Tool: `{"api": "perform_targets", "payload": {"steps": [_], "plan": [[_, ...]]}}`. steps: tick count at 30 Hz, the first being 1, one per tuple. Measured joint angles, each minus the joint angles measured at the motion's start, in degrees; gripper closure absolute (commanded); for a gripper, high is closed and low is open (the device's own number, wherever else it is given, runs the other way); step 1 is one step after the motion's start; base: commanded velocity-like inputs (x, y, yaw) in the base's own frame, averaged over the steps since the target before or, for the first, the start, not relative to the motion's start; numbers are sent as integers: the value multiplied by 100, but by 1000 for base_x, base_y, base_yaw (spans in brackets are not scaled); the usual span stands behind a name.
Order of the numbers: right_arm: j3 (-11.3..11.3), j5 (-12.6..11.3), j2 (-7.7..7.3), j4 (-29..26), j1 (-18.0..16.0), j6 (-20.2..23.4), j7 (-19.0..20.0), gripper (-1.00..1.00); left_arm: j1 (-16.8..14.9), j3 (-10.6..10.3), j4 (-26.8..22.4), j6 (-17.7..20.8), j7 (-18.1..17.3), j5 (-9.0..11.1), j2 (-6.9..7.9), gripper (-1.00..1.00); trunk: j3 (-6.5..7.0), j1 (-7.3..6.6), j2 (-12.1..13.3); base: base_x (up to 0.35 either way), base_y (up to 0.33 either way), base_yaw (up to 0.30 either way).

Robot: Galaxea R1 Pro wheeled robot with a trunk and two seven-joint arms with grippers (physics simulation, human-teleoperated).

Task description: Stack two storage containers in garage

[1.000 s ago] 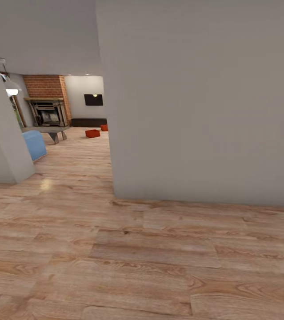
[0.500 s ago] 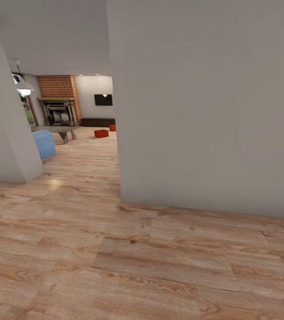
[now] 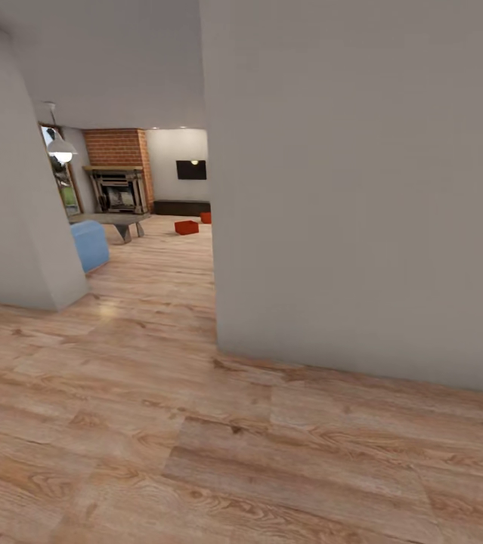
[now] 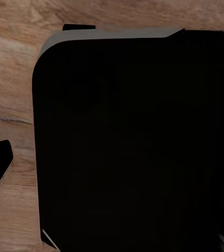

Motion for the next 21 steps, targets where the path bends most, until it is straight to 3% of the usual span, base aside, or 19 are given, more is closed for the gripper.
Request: {"api": "perform_targets", "payload": {"steps": [16, 21], "plan": [[-11, -20, 9, 0, 0, -11, 0, -100, 0, -7, 4, 11, -6, -6, 2, -100, 0, 0, 0, 317, 0, 0], [-25, -32, 9, 0, -1, -7, -1, -100, 0, -7, 7, -6, -8, -17, 2, -100, 0, 1, 0, 263, 0, 153]]}}
